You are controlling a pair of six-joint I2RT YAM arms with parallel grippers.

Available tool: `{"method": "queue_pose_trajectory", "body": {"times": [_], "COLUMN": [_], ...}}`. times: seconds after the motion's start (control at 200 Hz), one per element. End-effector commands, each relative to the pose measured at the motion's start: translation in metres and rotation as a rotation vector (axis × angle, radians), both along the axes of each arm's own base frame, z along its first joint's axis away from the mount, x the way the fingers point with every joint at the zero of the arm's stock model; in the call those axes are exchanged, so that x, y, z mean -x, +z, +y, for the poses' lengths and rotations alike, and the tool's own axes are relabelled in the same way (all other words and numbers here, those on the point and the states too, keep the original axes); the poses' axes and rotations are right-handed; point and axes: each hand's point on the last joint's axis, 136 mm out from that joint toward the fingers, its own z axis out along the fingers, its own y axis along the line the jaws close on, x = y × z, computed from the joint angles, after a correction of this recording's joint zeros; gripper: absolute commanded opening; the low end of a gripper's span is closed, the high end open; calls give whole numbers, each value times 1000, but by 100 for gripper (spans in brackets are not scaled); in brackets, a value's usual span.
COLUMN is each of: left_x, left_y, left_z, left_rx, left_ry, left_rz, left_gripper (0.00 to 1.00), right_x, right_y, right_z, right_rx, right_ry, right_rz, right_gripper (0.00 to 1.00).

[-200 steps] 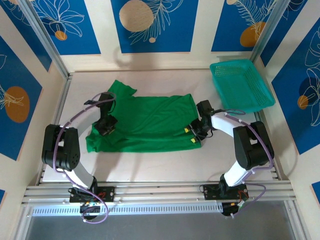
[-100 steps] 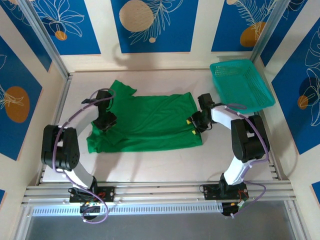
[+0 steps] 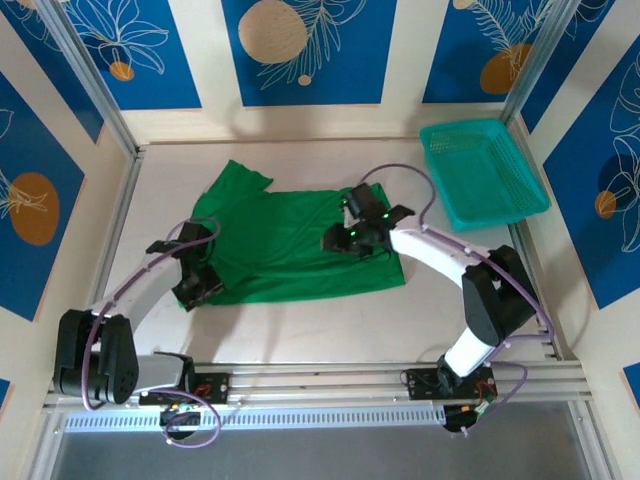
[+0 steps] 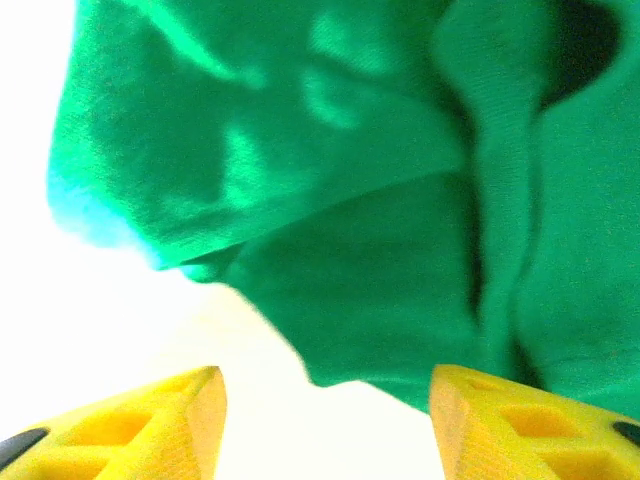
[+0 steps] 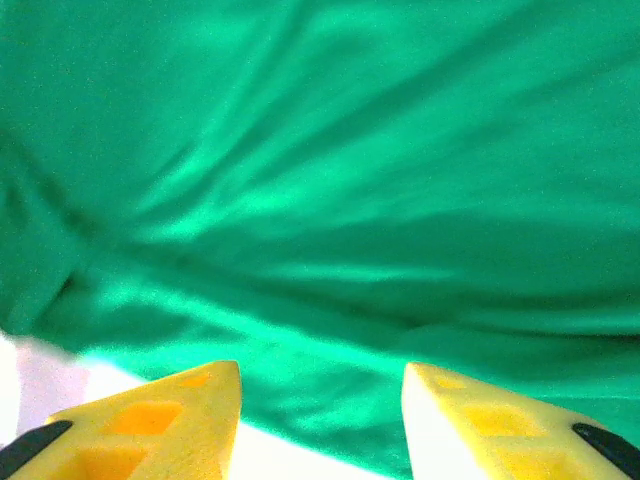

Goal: Fold the inside-out t-shirt

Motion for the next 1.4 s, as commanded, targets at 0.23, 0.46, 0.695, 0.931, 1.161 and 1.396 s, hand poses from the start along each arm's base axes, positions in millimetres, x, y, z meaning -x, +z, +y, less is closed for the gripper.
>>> {"method": "queue_pose_trajectory", "body": {"times": [0.23, 0.46, 0.695, 0.931, 1.161, 1.396], "left_x": [18, 51, 58, 45, 3, 4], "left_y": [-28, -31, -26, -23, 2, -20], "left_z": [47, 58, 68, 57, 38, 40], "left_rx": [-230, -271, -265, -153, -38, -45], "left_ry": [104, 170, 278, 282, 245, 260], "left_rz": [51, 101, 10, -18, -86, -64], "left_gripper": [50, 52, 59, 60, 60, 51], "right_x": [67, 122, 93, 86, 90, 60], "right_y": [-98, -97, 29, 20, -20, -41], "right_z": [-56, -96, 53, 198, 248, 256], "right_rx": [63, 269, 139, -14, -9, 139], "right_ry": [-116, -227, 266, 667, 760, 717], "right_rz": [237, 228, -326, -435, -407, -471], "right_gripper": [44, 43, 55, 62, 70, 53]}}
